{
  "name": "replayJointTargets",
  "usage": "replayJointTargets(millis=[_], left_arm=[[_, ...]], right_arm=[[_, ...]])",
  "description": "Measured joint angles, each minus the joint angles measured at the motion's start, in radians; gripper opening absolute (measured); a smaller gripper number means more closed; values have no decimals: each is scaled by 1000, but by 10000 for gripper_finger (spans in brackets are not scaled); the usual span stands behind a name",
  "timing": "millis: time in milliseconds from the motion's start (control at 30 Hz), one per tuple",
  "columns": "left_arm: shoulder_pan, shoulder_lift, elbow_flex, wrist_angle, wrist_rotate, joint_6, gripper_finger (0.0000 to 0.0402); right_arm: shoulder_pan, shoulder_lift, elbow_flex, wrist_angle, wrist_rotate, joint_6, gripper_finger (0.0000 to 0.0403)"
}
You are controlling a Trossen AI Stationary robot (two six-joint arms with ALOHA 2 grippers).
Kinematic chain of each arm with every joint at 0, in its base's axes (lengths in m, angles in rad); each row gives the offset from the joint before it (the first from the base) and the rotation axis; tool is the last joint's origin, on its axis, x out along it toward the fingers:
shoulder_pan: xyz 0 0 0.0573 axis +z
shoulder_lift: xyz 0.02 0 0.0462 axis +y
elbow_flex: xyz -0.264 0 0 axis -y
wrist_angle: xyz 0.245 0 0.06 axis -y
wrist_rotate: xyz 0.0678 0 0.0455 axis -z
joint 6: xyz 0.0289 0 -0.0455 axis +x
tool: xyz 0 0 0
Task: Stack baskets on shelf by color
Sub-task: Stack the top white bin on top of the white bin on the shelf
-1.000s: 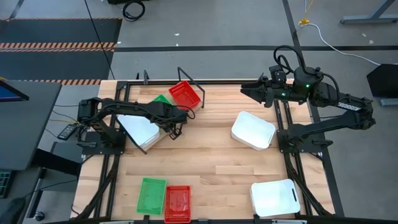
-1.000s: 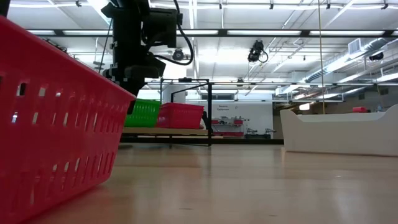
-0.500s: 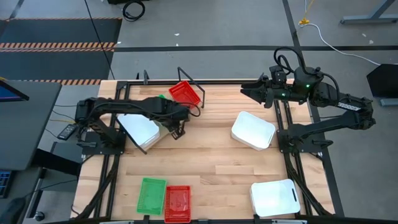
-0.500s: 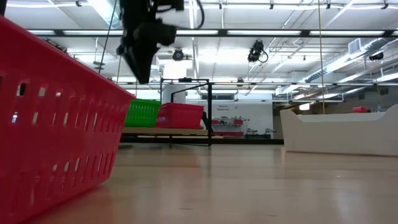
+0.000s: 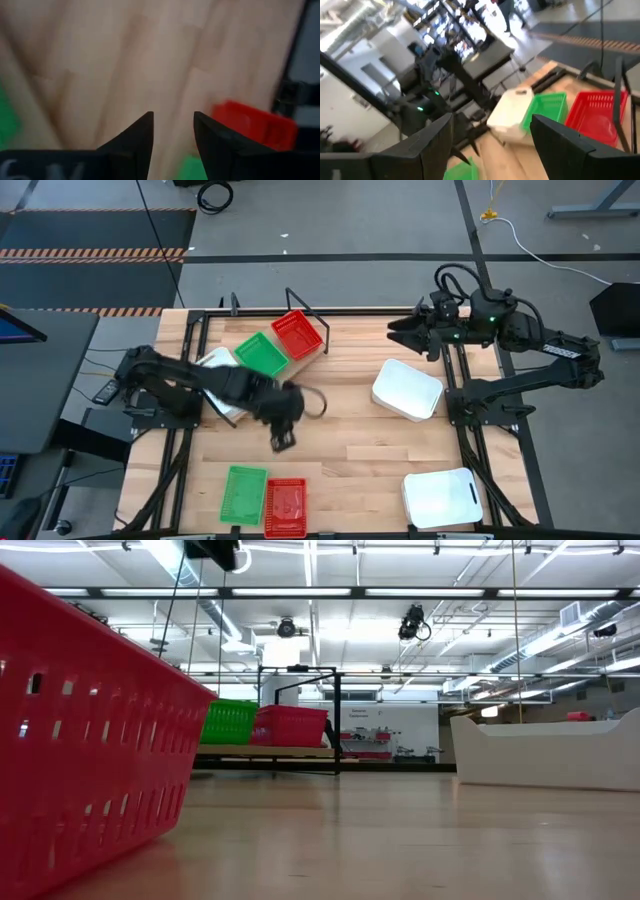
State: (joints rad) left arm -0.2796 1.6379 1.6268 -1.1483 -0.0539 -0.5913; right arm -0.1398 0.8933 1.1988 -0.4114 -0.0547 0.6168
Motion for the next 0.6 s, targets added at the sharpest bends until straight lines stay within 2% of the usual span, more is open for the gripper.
replayJointTargets(millis=[167,267,367,467,600], left_arm=[[-159,0,0,-59,28,-119,145],[-242,0,0,-24,28,-227,145],[-287,0,0,32,17,-368,146],[-297,0,0,59,-41,-491,144],[-275,0,0,77,-109,-544,142]], right_arm=[[0,0,0,-59,-94,-13,268],[0,0,0,-124,-133,-19,268],[0,3,0,-318,-109,-27,268],[0,21,0,-551,-70,-65,268],[10,60,0,-767,-56,-93,268]])
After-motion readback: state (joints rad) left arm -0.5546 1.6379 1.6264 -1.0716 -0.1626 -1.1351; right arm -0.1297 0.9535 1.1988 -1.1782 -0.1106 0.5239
